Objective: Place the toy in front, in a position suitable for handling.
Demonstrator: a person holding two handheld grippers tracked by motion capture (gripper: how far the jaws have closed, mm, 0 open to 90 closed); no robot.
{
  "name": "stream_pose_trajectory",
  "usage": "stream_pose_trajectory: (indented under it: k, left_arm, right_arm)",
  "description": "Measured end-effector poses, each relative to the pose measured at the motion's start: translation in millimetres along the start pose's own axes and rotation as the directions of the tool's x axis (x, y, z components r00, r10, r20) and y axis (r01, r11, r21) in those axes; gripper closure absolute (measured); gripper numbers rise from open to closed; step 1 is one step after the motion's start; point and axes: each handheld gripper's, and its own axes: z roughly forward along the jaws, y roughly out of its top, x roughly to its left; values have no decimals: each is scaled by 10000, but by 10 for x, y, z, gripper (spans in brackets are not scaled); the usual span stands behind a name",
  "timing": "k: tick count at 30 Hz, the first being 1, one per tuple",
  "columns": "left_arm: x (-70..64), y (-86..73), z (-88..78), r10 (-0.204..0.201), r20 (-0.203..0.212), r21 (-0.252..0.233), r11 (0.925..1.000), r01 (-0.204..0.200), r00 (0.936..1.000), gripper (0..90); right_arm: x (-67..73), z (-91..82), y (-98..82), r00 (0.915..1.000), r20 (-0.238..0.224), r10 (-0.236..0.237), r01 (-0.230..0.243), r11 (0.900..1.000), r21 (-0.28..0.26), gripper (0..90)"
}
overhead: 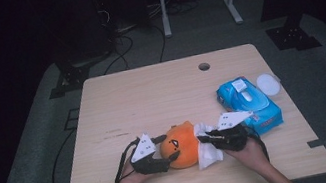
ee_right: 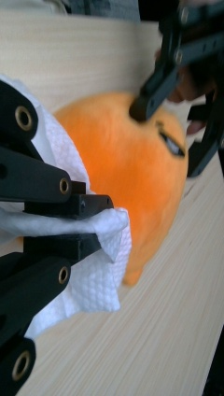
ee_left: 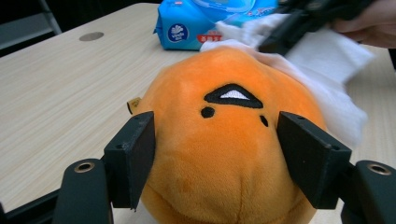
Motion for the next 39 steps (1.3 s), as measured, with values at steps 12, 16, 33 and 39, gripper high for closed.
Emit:
stream_pose_trajectory:
  k: [12,16,33,39]
  left_arm:
    - [22,9,-13,-178,-559,213,9996,190,9983,318]
    - [31,11,-3,-380,-501,157,9991,388,9980,319]
    - [-63,88,27,11,-55,868,9962,-6,10000,311]
    - [-6,54,19,-223,0,717,9972,223,9998,317]
  right_arm:
    - [361,54,101,9908,-237,-1332,1337,9909,169,832]
    - [115,-18,28,9986,424,-328,325,9994,83,832]
    - [518,223,208,9920,-680,-1060,1038,9940,-347,832]
    - [231,114,167,9993,312,-186,202,9986,-495,832]
